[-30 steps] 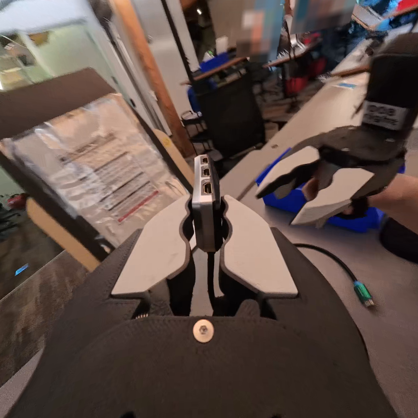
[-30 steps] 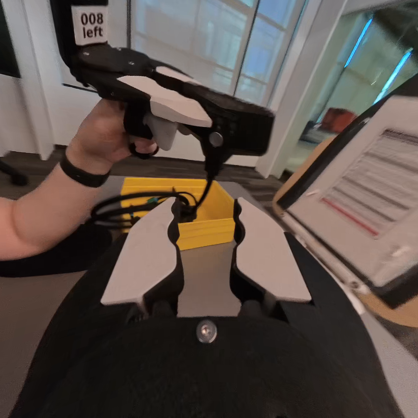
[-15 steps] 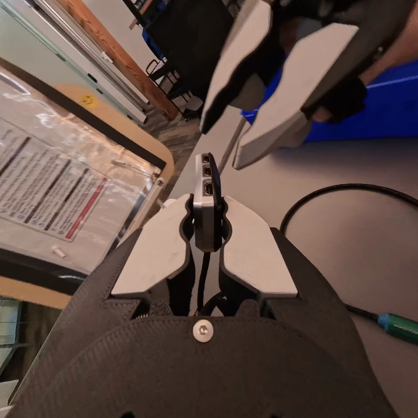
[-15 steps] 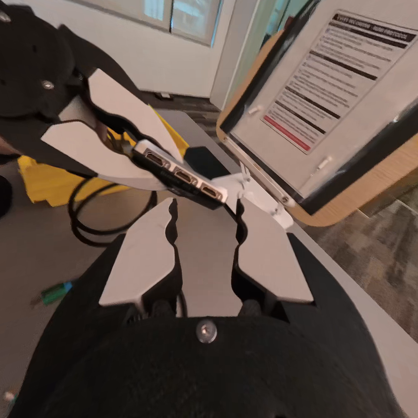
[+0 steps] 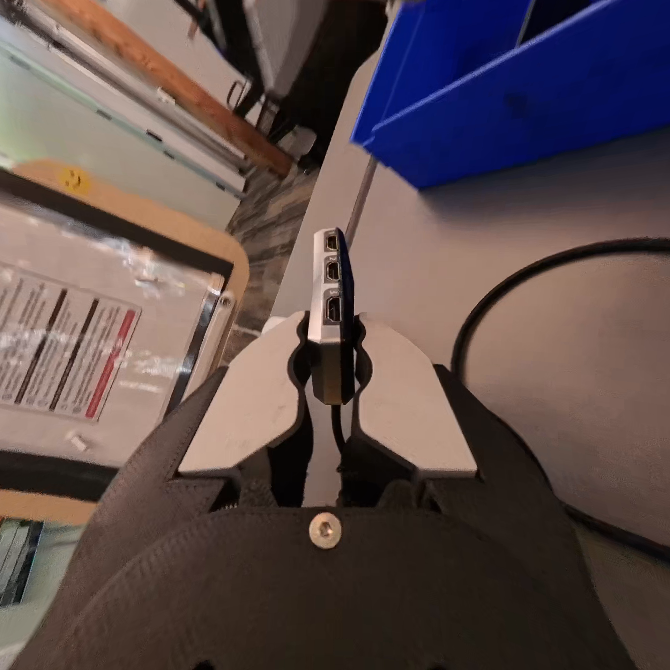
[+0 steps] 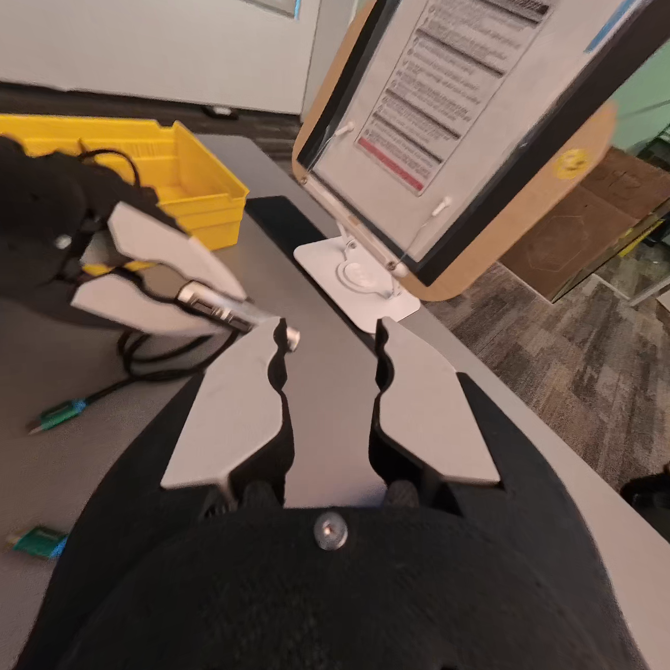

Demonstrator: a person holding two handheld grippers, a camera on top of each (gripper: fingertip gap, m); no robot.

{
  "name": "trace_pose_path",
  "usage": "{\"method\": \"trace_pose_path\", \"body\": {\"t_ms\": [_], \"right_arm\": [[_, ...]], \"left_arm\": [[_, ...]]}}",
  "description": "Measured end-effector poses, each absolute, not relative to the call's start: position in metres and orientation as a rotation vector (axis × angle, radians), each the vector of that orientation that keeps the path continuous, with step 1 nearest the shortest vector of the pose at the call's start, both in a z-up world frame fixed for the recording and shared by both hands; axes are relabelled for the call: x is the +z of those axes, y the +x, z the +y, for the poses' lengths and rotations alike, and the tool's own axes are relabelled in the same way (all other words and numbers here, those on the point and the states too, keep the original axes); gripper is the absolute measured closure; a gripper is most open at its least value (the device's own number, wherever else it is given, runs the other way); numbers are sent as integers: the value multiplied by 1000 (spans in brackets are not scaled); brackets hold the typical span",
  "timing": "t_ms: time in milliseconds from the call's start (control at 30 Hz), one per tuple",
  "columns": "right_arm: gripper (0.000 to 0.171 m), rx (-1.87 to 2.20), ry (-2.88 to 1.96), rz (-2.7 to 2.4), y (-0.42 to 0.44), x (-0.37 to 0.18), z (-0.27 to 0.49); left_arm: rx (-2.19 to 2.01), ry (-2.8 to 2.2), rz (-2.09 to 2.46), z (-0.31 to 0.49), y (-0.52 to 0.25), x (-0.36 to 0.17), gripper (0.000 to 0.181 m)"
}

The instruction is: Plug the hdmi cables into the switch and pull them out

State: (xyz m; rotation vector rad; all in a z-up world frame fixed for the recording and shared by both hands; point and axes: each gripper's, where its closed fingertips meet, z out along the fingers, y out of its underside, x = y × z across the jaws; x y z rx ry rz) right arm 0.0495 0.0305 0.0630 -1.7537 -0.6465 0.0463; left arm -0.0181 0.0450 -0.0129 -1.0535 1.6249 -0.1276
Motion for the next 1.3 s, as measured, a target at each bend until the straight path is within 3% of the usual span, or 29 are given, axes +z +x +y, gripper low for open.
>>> {"method": "trace_pose_path", "body": {"t_ms": [133,300,867,933,1033,1100,1300], "right_arm": [[131,74,-1985,-766,37,15,27],[138,297,-2475,-560,43,-53,16],[139,529,-2553,-372,58,-59,-6],[139,517,-2499,-354,64,-45,-6],[138,493,-2425,-319,74,-26,-6],[138,469,-2390,-308,79,-16,-8],[136,406,-2263,-234,103,21,-18]], "left_arm": [[-110,-1177,1624,68,-28,-27,161],[-94,-1256,1662,61,-25,-38,161],[350,-1177,1848,75,-29,-127,160],[314,-1214,1852,73,-29,-130,156],[214,-1343,1875,66,-31,-132,126],[163,-1450,1927,59,-39,-132,116],[-213,-1567,1972,-8,-30,-92,105]]}}
